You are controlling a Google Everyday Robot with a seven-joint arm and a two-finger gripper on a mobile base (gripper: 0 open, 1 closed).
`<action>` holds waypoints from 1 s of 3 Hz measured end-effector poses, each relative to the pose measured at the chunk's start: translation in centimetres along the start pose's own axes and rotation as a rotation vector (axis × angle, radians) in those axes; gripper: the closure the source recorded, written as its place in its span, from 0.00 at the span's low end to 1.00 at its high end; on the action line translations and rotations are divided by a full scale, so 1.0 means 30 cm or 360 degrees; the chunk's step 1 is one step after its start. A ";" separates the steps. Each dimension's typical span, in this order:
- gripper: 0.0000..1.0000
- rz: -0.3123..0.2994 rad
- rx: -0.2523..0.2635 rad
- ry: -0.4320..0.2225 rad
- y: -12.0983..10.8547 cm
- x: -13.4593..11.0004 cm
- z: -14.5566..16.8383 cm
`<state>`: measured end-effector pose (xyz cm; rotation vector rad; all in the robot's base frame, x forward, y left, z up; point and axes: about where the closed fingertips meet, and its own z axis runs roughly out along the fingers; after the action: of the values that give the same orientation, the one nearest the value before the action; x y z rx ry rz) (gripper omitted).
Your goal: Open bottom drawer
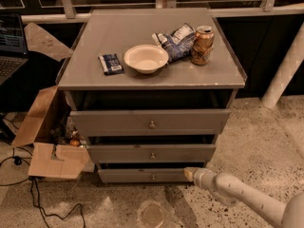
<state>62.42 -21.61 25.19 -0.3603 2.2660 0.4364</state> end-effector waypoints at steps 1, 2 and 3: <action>1.00 -0.0022 0.0044 -0.0005 -0.051 0.003 0.047; 1.00 -0.0023 0.0100 0.0005 -0.116 0.011 0.086; 1.00 -0.0016 0.0178 0.0018 -0.177 0.027 0.112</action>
Offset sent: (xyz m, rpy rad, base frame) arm 0.0440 -0.0428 -0.0404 -0.0878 -0.0098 -0.0729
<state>66.13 -25.08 21.42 -0.3176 2.2871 0.3013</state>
